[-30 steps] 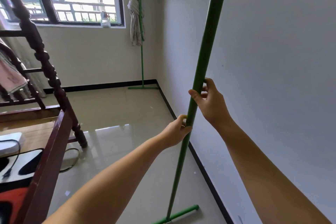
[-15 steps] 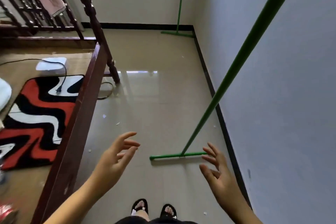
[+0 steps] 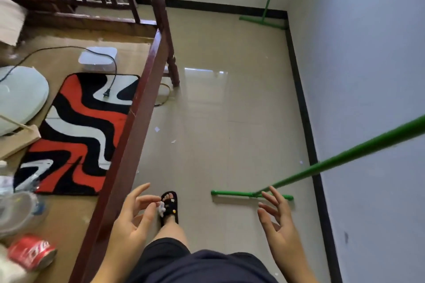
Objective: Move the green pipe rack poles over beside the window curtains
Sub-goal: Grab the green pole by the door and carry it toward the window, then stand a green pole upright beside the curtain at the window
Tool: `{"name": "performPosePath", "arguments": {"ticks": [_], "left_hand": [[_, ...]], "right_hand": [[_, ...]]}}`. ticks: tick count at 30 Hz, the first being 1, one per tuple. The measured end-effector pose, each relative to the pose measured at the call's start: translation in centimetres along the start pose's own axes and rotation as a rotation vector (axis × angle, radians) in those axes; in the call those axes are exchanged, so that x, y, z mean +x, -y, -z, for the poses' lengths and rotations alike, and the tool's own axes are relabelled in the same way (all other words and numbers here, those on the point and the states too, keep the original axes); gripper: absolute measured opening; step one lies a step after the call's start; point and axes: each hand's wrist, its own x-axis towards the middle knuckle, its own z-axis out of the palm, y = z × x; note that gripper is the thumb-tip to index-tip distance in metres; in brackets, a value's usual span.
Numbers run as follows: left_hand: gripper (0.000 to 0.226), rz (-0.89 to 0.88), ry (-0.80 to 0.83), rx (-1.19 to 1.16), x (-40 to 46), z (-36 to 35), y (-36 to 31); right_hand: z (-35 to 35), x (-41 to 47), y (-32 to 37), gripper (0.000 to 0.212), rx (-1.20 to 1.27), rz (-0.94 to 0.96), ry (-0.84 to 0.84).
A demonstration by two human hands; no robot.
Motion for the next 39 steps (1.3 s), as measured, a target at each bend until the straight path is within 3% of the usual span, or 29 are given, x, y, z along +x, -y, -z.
{"name": "performPosePath", "arguments": {"ticks": [8, 13, 22, 32, 39], "left_hand": [[0.033, 0.003, -0.044, 0.055, 14.0, 9.5, -3.1], [0.039, 0.031, 0.026, 0.063, 21.5, 9.3, -4.5], [0.035, 0.024, 0.104, 0.044, 37.4, 3.4, -8.5], [0.037, -0.050, 0.105, -0.005, 56.5, -8.1, -18.6], [0.040, -0.060, 0.080, -0.008, 71.4, -11.9, -21.9]], "right_hand": [[-10.8, 9.8, 6.5, 0.042, 0.079, -0.047, -0.099], [-12.9, 15.3, 9.2, 0.043, 0.087, -0.078, -0.156], [-11.0, 30.3, 13.5, 0.041, 0.036, -0.100, -0.238], [-3.6, 52.8, 22.6, 0.056, -0.026, -0.058, -0.153], [-3.5, 68.0, 25.9, 0.045, -0.013, -0.085, -0.166]]}}
